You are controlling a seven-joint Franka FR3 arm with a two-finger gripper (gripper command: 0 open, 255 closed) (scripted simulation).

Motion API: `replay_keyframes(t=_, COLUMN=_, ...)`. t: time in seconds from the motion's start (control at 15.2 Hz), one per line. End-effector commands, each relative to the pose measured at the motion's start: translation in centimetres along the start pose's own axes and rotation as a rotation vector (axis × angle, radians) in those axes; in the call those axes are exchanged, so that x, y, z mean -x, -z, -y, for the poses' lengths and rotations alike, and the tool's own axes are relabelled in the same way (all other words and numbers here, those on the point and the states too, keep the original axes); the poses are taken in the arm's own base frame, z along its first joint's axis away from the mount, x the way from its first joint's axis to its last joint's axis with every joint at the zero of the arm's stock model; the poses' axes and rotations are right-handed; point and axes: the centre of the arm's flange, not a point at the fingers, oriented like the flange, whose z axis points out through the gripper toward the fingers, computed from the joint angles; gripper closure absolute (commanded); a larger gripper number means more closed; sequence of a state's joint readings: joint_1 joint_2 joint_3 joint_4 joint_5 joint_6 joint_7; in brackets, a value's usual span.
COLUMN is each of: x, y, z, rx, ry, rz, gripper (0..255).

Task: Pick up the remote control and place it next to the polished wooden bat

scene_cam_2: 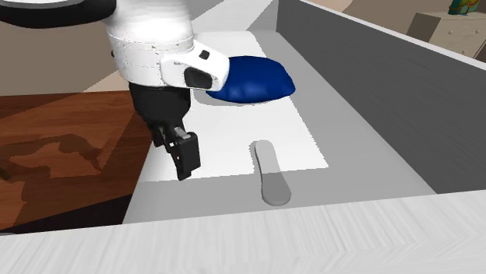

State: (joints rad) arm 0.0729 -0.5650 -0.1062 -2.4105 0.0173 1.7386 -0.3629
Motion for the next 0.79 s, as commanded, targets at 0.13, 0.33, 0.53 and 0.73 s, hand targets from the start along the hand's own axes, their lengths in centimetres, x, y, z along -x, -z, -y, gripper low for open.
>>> replay_keyframes(t=0.13, x=-4.3, y=-2.0, z=-2.2, rx=0.034, ry=0.198, rz=-0.004, gripper=0)
replay_keyframes(t=0.33, x=-7.6, y=-3.4, z=-3.3, rx=0.059, ry=0.341, rz=-0.007, gripper=0)
replay_keyframes(t=0.53, x=-11.0, y=-4.7, z=-4.0, rx=0.083, ry=0.483, rz=-0.010, gripper=0)
replay_keyframes(t=0.73, x=-14.4, y=-6.0, z=-4.2, rx=0.107, ry=0.626, rz=-0.013, gripper=0)
